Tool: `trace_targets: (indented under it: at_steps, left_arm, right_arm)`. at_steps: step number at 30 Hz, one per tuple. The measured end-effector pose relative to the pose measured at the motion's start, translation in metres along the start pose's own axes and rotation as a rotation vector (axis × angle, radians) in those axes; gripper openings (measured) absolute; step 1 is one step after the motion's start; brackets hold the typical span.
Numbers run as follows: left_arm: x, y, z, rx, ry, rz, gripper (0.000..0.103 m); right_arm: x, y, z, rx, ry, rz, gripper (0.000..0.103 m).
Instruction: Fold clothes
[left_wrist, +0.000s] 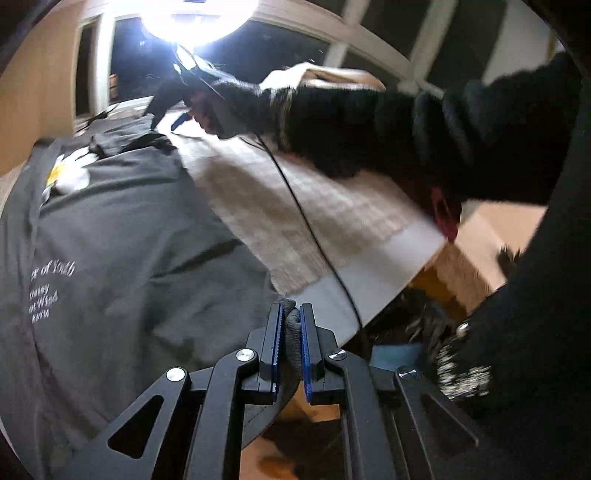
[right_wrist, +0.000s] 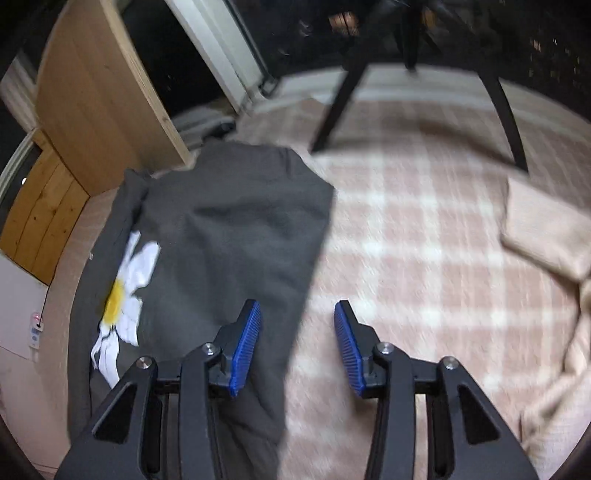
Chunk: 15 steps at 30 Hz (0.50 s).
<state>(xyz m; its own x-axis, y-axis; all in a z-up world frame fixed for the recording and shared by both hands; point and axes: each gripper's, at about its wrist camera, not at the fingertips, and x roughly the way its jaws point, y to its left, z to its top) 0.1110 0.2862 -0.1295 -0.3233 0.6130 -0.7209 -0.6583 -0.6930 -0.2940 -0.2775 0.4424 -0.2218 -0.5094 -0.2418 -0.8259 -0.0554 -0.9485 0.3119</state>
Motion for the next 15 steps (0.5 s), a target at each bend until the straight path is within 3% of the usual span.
trace_targets:
  at_steps: [2, 3, 9, 15]
  left_arm:
    - [-0.006, 0.005, -0.001, -0.029, -0.013, 0.007, 0.008]
    - [-0.008, 0.007, -0.001, -0.042, -0.021, 0.008, 0.008]
    - [-0.023, 0.021, -0.008, -0.13, -0.073, -0.003, 0.008]
    - [-0.05, 0.04, -0.024, -0.245, -0.154, -0.009, 0.008]
  right_arm:
    - [0.005, 0.011, 0.002, -0.062, -0.004, -0.024, 0.025]
    - [0.006, 0.016, 0.003, -0.095, 0.005, -0.038, 0.007]
    - [-0.019, 0.025, 0.018, -0.074, -0.042, -0.045, 0.005]
    - [-0.025, 0.111, 0.037, -0.25, -0.043, -0.209, 0.005]
